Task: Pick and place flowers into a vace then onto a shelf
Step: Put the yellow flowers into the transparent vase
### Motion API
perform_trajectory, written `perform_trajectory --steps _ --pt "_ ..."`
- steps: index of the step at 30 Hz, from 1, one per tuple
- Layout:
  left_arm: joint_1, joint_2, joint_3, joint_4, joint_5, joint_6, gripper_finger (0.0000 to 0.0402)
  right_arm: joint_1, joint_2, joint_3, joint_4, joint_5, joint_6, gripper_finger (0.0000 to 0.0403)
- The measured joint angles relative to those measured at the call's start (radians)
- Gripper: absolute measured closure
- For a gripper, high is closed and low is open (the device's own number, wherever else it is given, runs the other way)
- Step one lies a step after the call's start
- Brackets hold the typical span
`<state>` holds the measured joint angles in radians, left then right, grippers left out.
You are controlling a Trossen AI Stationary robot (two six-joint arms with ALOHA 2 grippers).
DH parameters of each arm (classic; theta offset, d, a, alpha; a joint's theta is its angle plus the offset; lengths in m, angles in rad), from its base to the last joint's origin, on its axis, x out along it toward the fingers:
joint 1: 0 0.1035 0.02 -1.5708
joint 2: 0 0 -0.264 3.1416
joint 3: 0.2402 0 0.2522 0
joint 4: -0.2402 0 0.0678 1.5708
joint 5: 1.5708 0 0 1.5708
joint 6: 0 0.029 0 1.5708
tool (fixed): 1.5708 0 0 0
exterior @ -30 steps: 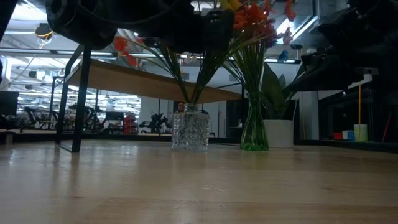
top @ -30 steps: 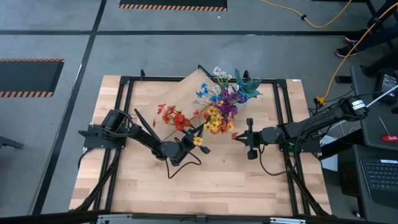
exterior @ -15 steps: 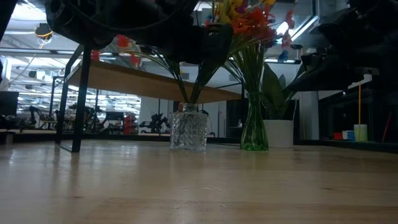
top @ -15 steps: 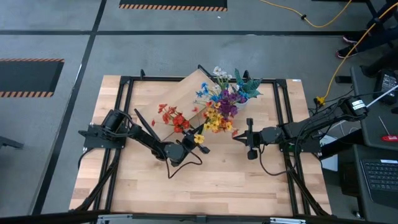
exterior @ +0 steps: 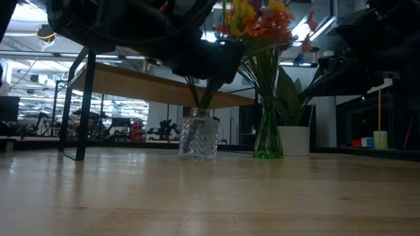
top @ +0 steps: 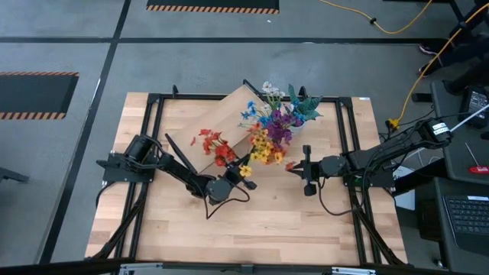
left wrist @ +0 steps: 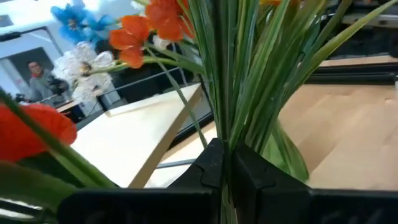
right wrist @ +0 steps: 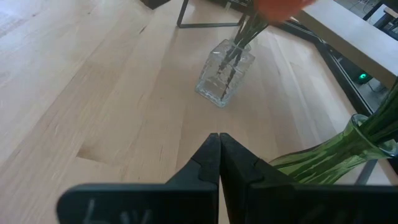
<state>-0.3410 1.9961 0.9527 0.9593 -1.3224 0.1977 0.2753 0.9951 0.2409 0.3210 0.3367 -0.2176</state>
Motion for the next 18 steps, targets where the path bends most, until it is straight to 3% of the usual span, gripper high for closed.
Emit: perform_trajectory --steps 7,18 --pt "-0.023 0.0 0.0 -0.001 -0.083 0.029 0.0378 0.0 0.0 0.0 0.0 0.0 0.0 0.0396" --pt "-0.038 0.0 0.0 0.0 -0.101 0.033 0.0332 0.0 0.0 0.0 0.0 0.0 0.0 0.0396"
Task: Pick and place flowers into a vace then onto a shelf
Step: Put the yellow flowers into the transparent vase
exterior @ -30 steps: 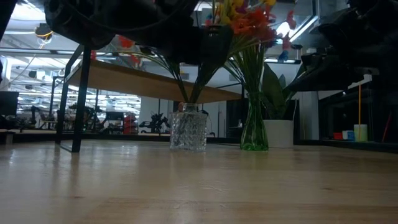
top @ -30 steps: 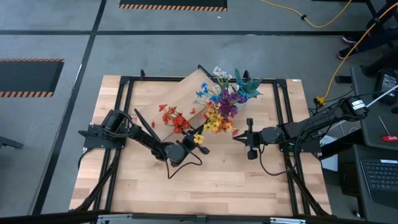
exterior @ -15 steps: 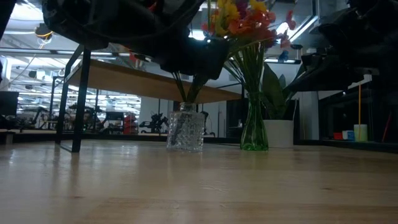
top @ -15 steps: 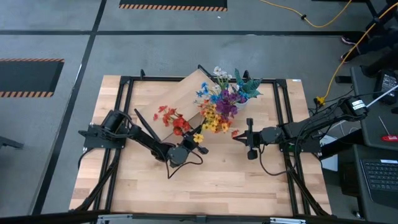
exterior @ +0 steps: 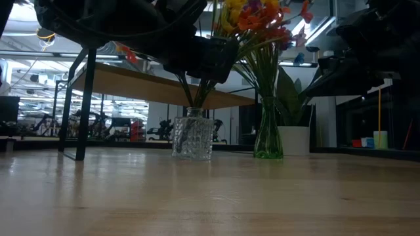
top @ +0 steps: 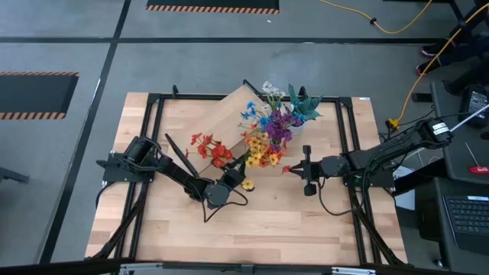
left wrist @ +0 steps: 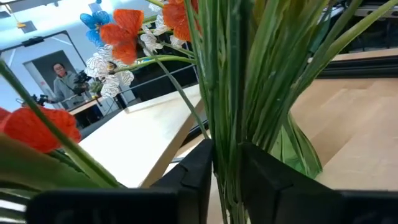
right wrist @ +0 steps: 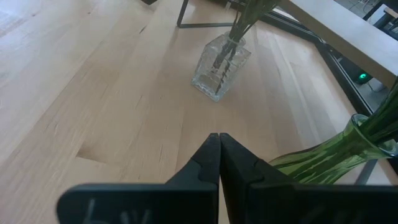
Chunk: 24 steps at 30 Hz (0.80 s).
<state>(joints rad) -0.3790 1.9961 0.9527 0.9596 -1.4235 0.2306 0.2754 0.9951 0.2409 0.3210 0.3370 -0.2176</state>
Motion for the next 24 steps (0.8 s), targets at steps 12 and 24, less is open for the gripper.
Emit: perform_trajectory --steps 12,24 --pt "-0.029 0.0 0.0 0.01 -0.003 0.063 0.0261 0.0 0.0 0.0 0.0 0.0 0.0 0.0396" --pt "-0.04 0.0 0.0 0.036 -0.054 0.109 0.0244 0.0 0.0 0.0 0.0 0.0 0.0 0.0396"
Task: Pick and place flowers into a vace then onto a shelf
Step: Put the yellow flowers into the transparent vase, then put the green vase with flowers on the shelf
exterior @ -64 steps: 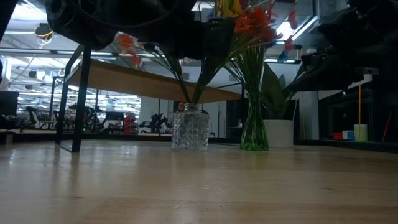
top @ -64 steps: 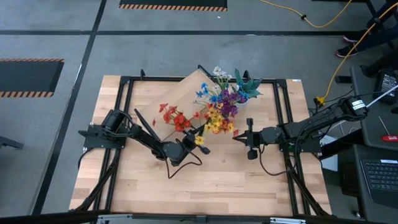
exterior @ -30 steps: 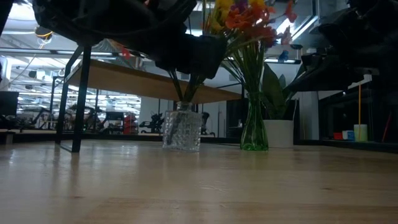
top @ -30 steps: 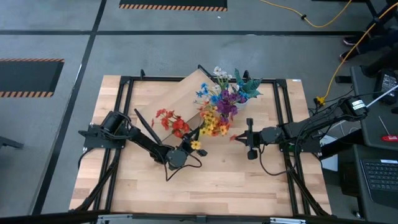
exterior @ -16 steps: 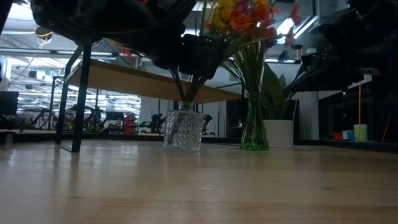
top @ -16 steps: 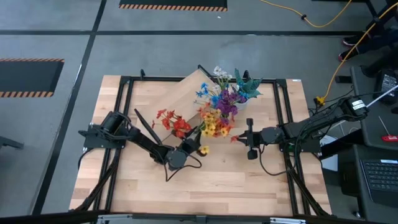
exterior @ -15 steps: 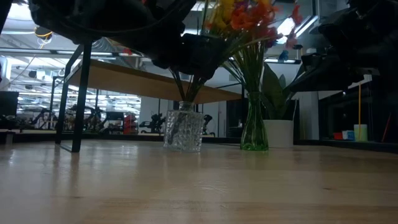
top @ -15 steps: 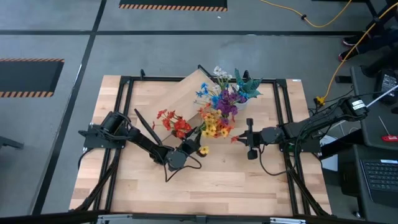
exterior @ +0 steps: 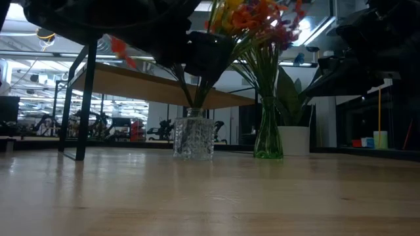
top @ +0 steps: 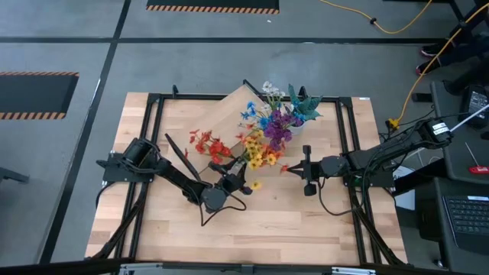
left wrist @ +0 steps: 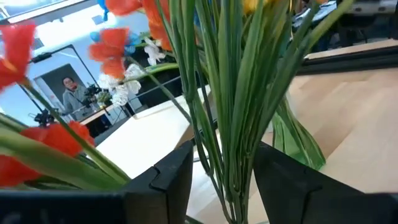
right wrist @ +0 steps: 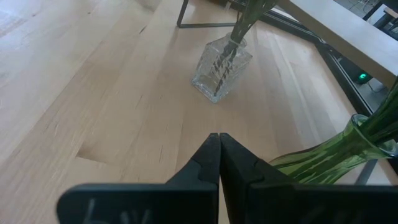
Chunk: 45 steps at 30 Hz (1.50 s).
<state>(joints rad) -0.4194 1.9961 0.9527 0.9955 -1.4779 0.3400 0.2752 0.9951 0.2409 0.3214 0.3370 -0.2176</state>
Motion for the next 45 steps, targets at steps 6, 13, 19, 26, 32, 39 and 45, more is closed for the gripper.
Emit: perform_trajectory --steps 6,13,19,26,32,39,45 --pt "-0.019 -0.001 0.0 0.191 0.002 0.189 0.0244 0.0 0.0 0.0 0.0 0.0 0.0 0.0396" --pt "-0.073 -0.001 0.0 0.339 0.002 0.327 0.0245 0.0 0.0 0.0 0.0 0.0 0.0 0.0396" --pt "-0.133 -0.001 0.029 0.35 -0.005 0.364 0.0245 0.0 0.0 0.0 0.0 0.0 0.0 0.0396" --pt "-0.224 -0.001 0.114 0.339 -0.048 0.467 0.0247 0.0 0.0 0.0 0.005 0.0 0.002 0.0396" --pt "-0.296 -0.001 0.126 0.339 -0.094 0.465 0.0276 0.0 0.0 0.0 0.008 0.0 0.004 0.0396" --pt "-0.337 -0.001 0.126 0.253 -0.044 0.378 0.0339 0.0 0.0 0.0 0.011 0.0 0.006 0.0396" --pt "-0.337 -0.001 0.126 0.117 -0.014 0.187 0.0396 0.0 0.0 0.0 0.011 0.0 0.005 0.0396"
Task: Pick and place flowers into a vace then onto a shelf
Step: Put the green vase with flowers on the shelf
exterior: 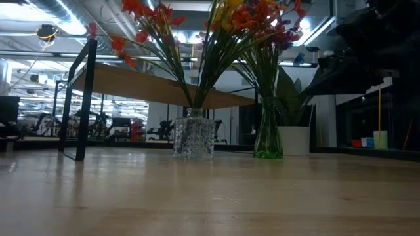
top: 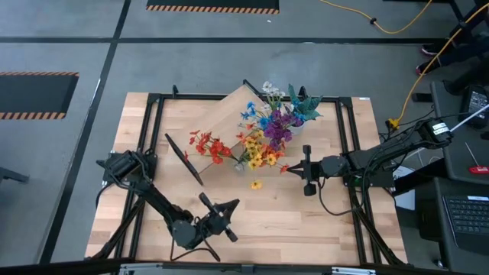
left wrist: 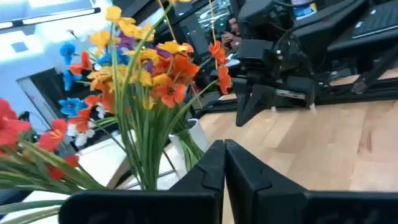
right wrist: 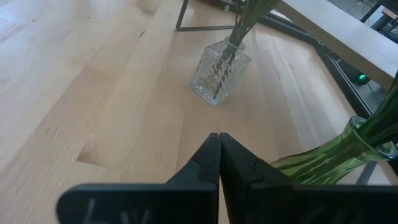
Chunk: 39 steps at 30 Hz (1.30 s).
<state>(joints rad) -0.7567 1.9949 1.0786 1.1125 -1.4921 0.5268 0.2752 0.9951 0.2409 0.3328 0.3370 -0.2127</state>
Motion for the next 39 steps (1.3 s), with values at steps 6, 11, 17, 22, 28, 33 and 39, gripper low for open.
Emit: perform_trajectory --steps 6,11,17,22,28,33,39 --pt "-0.001 0.0 0.0 -0.075 0.153 -0.11 0.04 0.0 0.0 0.0 0.0 0.0 -0.001 0.0396" --pt "0.006 0.0 0.0 -0.174 0.214 -0.236 0.0399 0.0 0.0 0.0 0.0 0.0 -0.002 0.0396" --pt "0.005 0.0 0.0 -0.335 0.245 -0.429 0.0399 0.0 0.0 0.0 0.033 0.0 0.0 0.0396" --pt "-0.007 0.0 0.0 -0.457 0.257 -0.586 0.04 0.003 0.0 0.007 0.089 0.004 0.036 0.0396" --pt "-0.042 0.0 0.0 -0.713 0.277 -0.869 0.0399 0.006 0.0 0.049 0.017 0.012 0.119 0.0396" --pt "-0.041 0.0 0.0 -0.943 0.441 -1.161 0.0399 0.006 0.0 0.118 -0.187 0.04 0.238 0.0396" --pt "-0.01 0.0 0.0 -1.123 0.584 -1.256 0.0399 0.007 0.0 0.137 -0.23 0.127 0.282 0.0396"
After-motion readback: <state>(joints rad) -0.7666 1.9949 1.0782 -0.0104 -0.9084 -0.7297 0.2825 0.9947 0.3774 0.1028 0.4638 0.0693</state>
